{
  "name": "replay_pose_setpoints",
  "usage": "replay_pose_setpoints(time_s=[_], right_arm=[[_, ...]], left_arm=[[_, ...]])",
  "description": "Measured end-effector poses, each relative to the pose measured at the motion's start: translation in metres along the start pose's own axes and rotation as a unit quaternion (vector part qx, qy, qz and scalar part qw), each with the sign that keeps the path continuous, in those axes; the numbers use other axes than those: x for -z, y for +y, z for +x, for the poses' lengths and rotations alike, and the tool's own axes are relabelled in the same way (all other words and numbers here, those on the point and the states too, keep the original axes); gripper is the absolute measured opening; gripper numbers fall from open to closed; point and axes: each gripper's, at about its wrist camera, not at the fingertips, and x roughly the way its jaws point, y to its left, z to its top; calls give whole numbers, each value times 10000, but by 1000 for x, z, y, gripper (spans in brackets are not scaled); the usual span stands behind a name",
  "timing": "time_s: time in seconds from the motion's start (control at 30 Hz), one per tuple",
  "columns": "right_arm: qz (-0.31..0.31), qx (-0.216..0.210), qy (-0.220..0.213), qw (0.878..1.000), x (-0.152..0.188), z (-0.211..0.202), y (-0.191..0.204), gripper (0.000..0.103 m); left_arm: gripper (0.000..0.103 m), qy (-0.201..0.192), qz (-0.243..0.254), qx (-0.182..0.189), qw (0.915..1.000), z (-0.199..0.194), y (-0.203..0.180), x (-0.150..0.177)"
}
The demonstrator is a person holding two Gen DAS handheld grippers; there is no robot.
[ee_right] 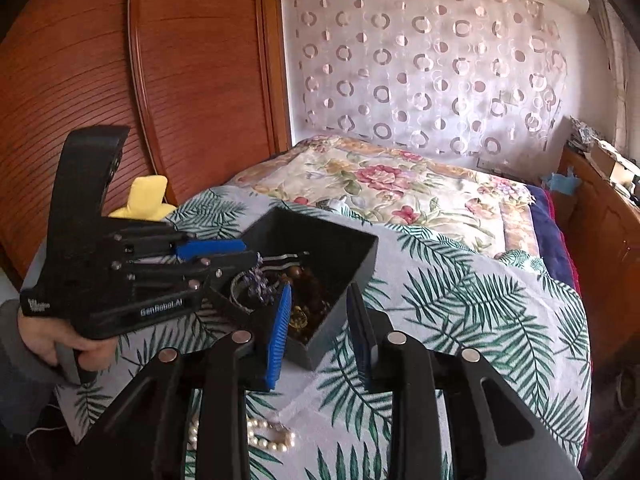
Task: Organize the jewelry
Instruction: 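Carry the earring into the box with the left tool while the right tool drops the bracelet in, then reach the right tool to the long pearl necklace and grasp it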
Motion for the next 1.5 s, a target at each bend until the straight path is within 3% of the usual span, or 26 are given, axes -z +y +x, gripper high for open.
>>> replay_pose_setpoints(time_s=[0.1,0.13,0.3,0.47,0.57,1.03,1.5], right_arm=[[61,-6,39,10000,7,0,-4,31],[78,-10,48,10000,9,0,-5,31],[171,-70,60,9998,20,-4,-6,31],[134,-203,99,9997,38,-12,4,31],[100,-320,196,9992,54,-15,14,31],[-115,-625,673,9957,89,-3,51,31],[-310,-555,968,9933,94,14,58,32]], left_arm=[[29,-8,-9,-26,10000,0,-2,0],[40,-34,-5,-36,10000,-1,-2,0],[51,-143,-19,-87,9999,-13,-1,3],[73,-272,-113,-17,9996,-35,1,17],[80,-341,-123,6,9993,-48,2,31],[85,-188,-220,17,9996,-78,10,89],[85,-122,-427,12,9990,-87,22,110]])
